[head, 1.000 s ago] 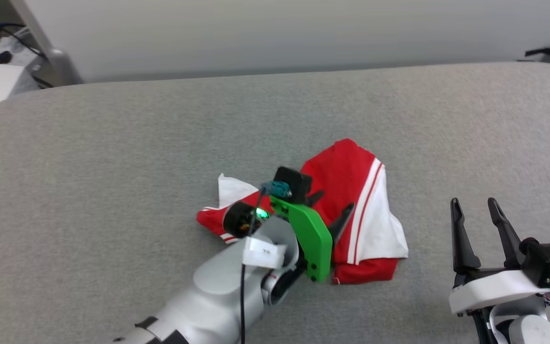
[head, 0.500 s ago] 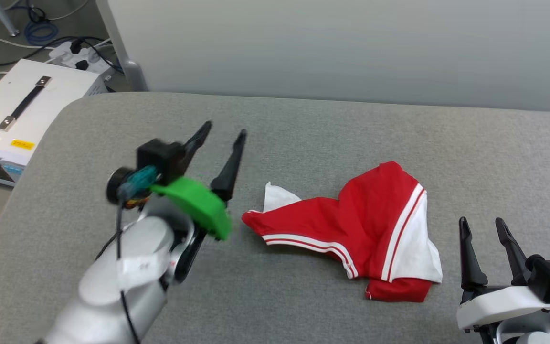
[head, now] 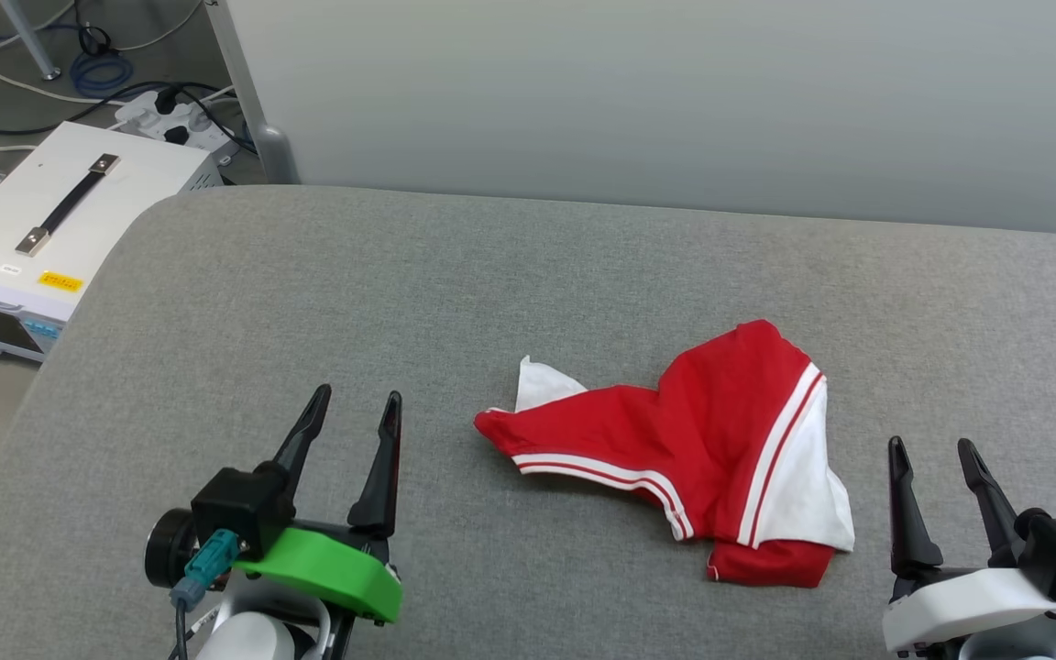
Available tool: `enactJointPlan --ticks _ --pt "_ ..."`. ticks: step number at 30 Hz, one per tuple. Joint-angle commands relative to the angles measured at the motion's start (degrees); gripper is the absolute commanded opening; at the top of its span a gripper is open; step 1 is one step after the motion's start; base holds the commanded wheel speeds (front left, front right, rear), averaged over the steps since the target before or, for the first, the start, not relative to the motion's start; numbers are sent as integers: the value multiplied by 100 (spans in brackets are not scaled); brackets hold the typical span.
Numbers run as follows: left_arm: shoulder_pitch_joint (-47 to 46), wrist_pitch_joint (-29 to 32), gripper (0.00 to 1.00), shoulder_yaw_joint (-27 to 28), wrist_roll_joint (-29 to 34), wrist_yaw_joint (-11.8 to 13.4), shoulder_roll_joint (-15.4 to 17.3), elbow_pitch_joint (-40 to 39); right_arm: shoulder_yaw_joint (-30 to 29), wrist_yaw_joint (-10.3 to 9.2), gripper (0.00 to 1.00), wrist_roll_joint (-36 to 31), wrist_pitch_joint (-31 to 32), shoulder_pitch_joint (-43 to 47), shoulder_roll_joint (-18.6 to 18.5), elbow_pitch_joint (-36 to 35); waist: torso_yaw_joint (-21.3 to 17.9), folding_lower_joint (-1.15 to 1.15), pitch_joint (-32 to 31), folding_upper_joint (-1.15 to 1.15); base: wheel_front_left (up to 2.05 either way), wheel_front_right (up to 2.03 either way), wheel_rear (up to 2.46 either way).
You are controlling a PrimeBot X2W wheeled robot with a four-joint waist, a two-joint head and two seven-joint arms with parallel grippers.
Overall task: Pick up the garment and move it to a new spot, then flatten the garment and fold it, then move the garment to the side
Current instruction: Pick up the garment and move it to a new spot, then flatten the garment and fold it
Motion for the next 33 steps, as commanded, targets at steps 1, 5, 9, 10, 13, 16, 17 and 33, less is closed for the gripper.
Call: enactJointPlan --ticks 1,5,9,10,13,16,17,33 --pt "110 -32 100 103 149 -82 -63 -33 2 -3 100 27 -35 69 -7 -10 -8 0 -6 0 0 0 0" --pt "269 -32 100 317 411 -301 -284 11 20 -3 100 -77 -33 99 -7 68 -48 0 -57 0 0 0 0" --pt "392 -32 100 568 597 -447 -513 -1 -15 -3 100 -76 264 125 -7 96 -63 0 -45 0 0 0 0" --pt "408 -32 100 608 655 -501 -558 20 -19 -3 100 -32 527 129 -7 103 -58 0 -25 0 0 0 0" --pt "394 -32 100 686 813 -621 -651 76 -77 -3 100 78 1377 63 -46 -12 -38 0 55 0 0 0 0" --pt "363 -32 100 779 919 -718 -761 146 -171 -3 100 153 2445 -39 -127 -219 12 0 161 0 0 0 0" --pt "353 -32 100 802 939 -745 -794 165 -182 -3 100 165 2763 -69 -166 -284 28 0 190 0 0 0 0" --pt "64 -32 100 1029 1224 -1023 -1091 336 -67 -3 100 412 5798 -645 -775 -592 458 0 797 0 0 0 0"
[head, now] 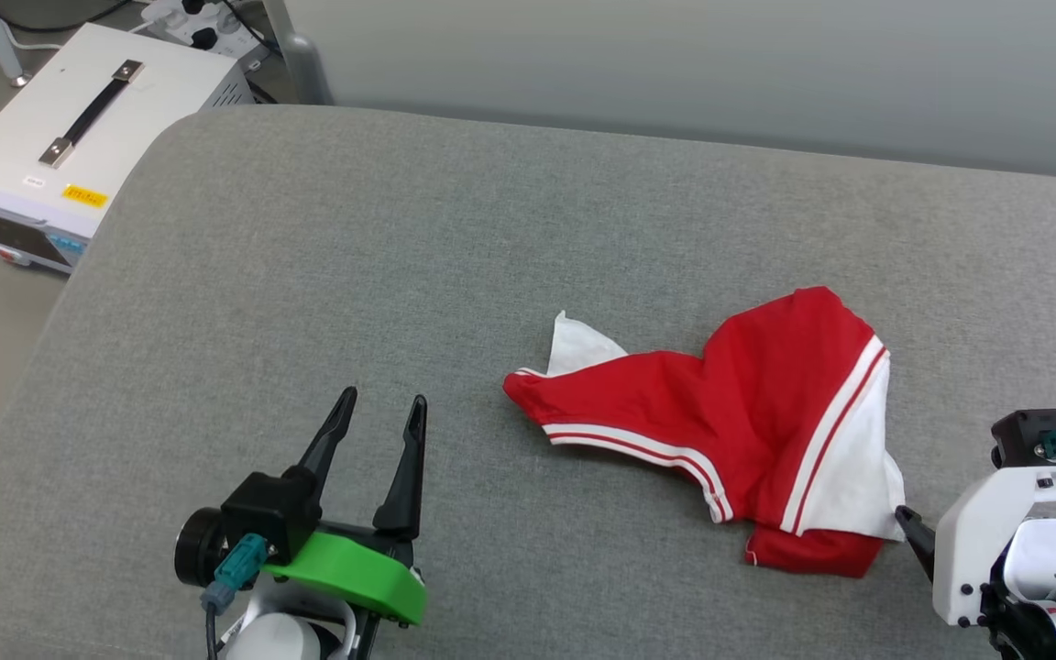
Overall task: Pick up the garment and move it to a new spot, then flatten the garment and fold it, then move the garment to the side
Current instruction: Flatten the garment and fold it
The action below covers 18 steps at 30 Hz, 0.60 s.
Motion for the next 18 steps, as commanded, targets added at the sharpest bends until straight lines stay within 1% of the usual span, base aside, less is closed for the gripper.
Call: enactJointPlan --ticks 1,8,13,14,15,16,18 --pt "-128 -32 100 32 46 -34 -36 8 38 -3 100 15 38 -129 -43 33 133 0 148 0 0 0 0" --pt "-250 -32 100 74 91 -64 -103 9 181 -3 100 -104 113 -228 -135 260 308 0 357 0 0 0 0" --pt "-287 -32 100 113 116 -74 -130 10 308 -3 100 -50 166 -183 -159 550 363 0 442 0 0 0 0" --pt "-290 -32 100 122 120 -76 -136 15 334 -3 70 -63 163 -166 -188 613 366 0 445 0 0 0 0" --pt "-290 -32 100 131 122 -77 -140 20 350 -3 24 -67 148 -155 -206 654 366 0 441 0 0 0 0" --pt "-285 -32 100 146 124 -78 -145 28 356 -3 0 -66 114 -146 -221 690 357 0 430 0 0 0 0" --pt "-262 -33 100 176 132 -79 -151 50 349 -3 0 -60 59 -124 -247 733 324 0 377 0 0 0 0"
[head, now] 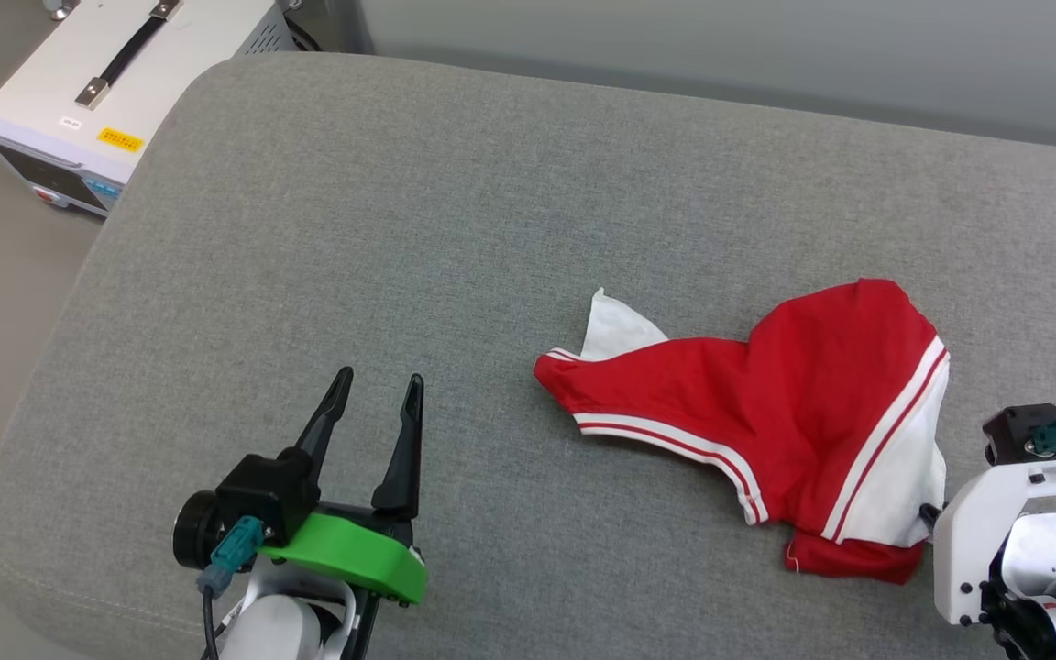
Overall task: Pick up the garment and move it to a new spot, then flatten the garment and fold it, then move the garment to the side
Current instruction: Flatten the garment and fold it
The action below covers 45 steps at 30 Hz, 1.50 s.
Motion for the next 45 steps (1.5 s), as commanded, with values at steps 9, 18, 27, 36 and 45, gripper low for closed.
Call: enactJointPlan --ticks 9,18,27,36,45 --pt "13 -33 100 56 62 -30 -39 93 -272 -3 0 60 -81 341 -285 -146 -270 0 -389 0 0 0 0" --pt "163 -33 100 23 27 -31 -12 137 -833 -3 0 53 167 957 -740 -378 -399 0 -657 0 0 0 0" --pt "190 -33 100 -36 -1 -31 47 210 -808 -3 0 -216 -79 1061 -871 397 -478 0 -791 0 0 0 0" --pt "185 -33 100 -63 -58 -32 66 275 -968 -3 100 -241 -1287 775 -615 230 -746 0 -936 0 0 0 0" --pt "-14 -33 100 -18 -335 -32 35 257 -857 -3 100 -173 -2897 917 -258 -863 -1096 0 -789 0 0 0 0"
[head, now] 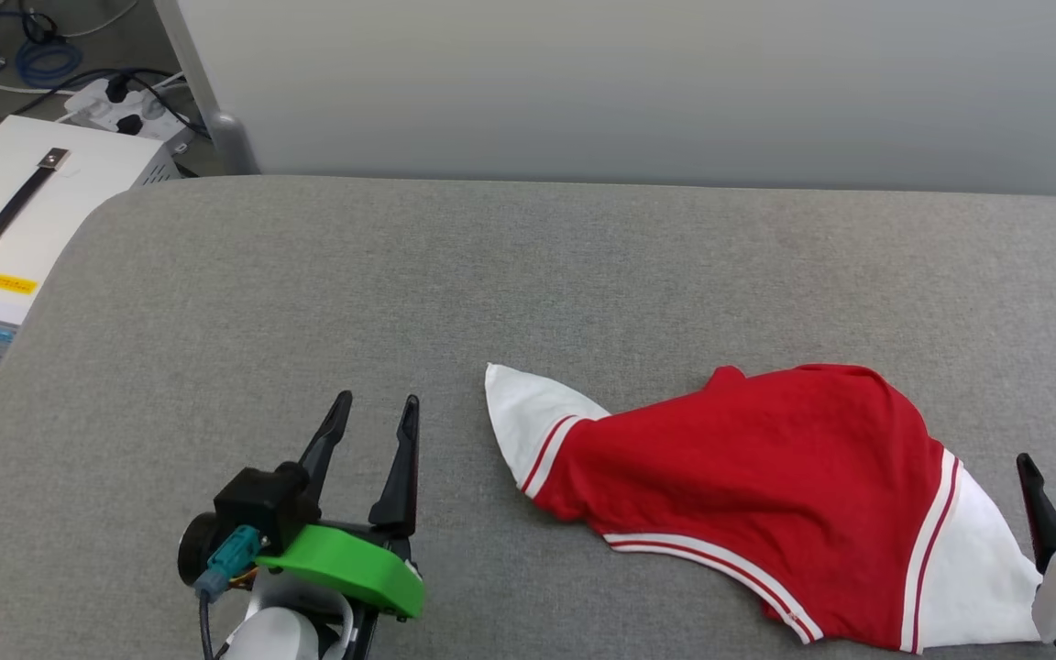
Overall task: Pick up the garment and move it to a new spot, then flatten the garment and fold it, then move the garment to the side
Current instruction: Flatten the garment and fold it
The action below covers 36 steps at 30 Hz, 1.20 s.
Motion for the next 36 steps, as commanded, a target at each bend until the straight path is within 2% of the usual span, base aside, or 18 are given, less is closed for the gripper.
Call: enactJointPlan --ticks 1,3,5,10,14,18,20,27,32,36 --pt "-174 -27 100 -65 -39 -17 29 64 17 -4 100 -35 -141 74 81 -109 -144 0 133 0 0 0 0" --pt "-415 216 100 -259 -107 -17 149 235 46 -4 100 -113 -322 95 166 -280 -220 0 217 0 0 0 0" --pt "-721 833 100 -526 -317 -17 286 440 93 -4 100 -156 -395 123 256 -436 -291 0 282 0 0 0 0" --pt "-1737 2463 100 -1092 -971 -17 599 709 112 -4 100 -220 -438 67 400 -789 -449 0 504 0 0 0 0" --pt "-2612 3988 100 -1665 -1372 -17 930 982 177 -4 100 -273 -420 -57 459 -924 -610 0 746 0 0 0 0" --pt "-3221 5028 100 -2080 -1613 -17 1176 1266 277 -4 100 -294 -437 -238 510 -869 -790 0 925 0 0 0 0" --pt "-3402 5363 100 -2261 -1739 -17 1312 1400 352 -4 100 -299 -482 -285 521 -829 -889 0 1006 0 0 0 0" --pt "-3779 5562 100 -2275 -1837 12 1495 2082 471 -4 100 -276 -666 -362 594 -640 -1162 0 1250 0 0 0 0" --pt "-3885 5422 100 -2291 -1760 37 1545 2496 489 -4 100 -256 -764 -435 614 -572 -1274 0 1366 0 0 0 0" --pt "-3911 5434 100 -2512 -1672 13 1595 2751 572 -4 100 -264 -816 -451 543 -516 -1320 0 1423 0 0 0 0"
